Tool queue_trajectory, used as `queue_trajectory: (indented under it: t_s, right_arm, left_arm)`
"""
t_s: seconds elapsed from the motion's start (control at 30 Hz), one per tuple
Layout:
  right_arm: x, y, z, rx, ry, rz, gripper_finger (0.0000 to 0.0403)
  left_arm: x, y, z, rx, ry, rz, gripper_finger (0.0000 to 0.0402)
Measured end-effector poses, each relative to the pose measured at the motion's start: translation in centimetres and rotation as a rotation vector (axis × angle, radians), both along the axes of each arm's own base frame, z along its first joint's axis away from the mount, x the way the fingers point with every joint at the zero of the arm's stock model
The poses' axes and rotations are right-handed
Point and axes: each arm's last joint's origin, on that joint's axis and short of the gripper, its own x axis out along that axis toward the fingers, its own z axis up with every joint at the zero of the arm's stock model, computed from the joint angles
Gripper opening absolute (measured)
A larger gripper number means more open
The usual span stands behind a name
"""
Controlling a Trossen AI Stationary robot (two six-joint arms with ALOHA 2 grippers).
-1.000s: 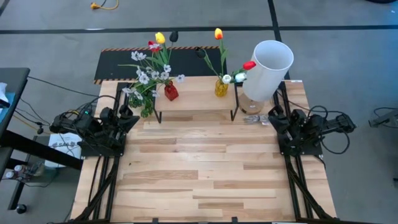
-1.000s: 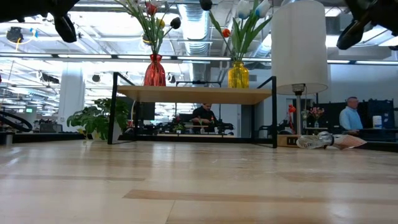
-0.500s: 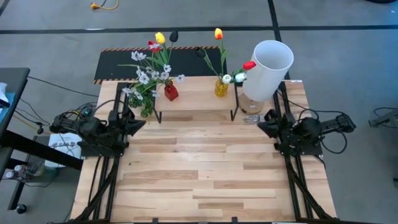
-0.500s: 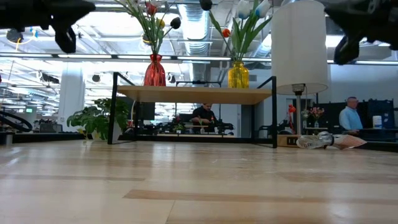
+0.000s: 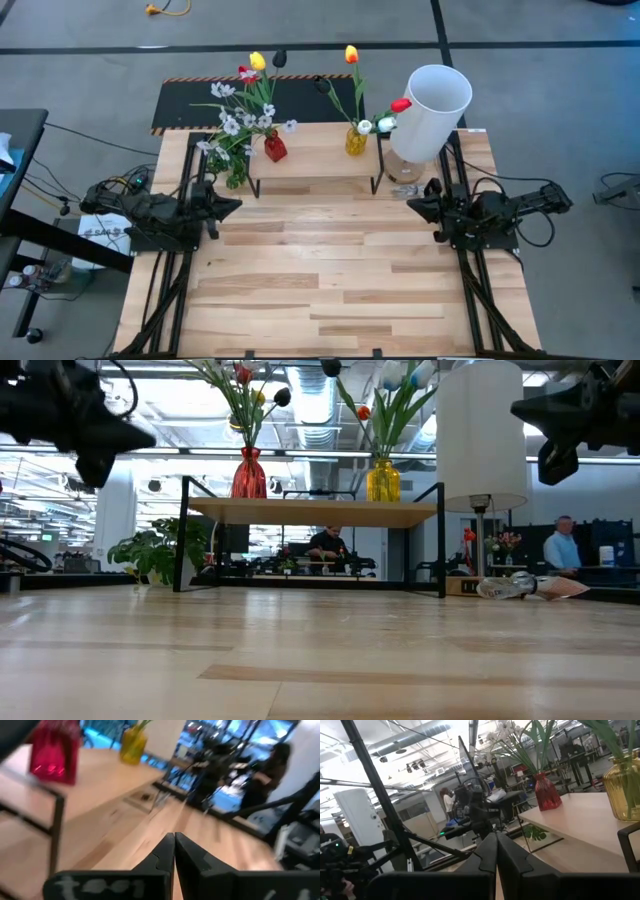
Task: Pick and place flowers into a vace then onto a shelf
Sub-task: Return to Home Position
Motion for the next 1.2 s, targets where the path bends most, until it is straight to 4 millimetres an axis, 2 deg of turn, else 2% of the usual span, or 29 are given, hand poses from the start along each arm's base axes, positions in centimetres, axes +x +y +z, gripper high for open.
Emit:
queue_trajectory:
  t_s: [0.2,0.37,1.2]
  right_arm:
    - [0.0,0.0,0.0,0.000,0.000,0.001,0.0000]
    - [0.0,0.0,0.0,-0.001,0.000,0.003,0.0000]
    - [0.0,0.0,0.0,-0.001,0.000,0.004,0.0000]
  left_arm:
    - [-0.2,0.2,-1.4,-0.036,0.122,0.062,0.0000]
    - [-0.5,0.4,-2.1,-0.127,0.150,0.136,0.0000]
    - [-0.5,0.4,-2.2,-0.113,0.167,0.142,0.0000]
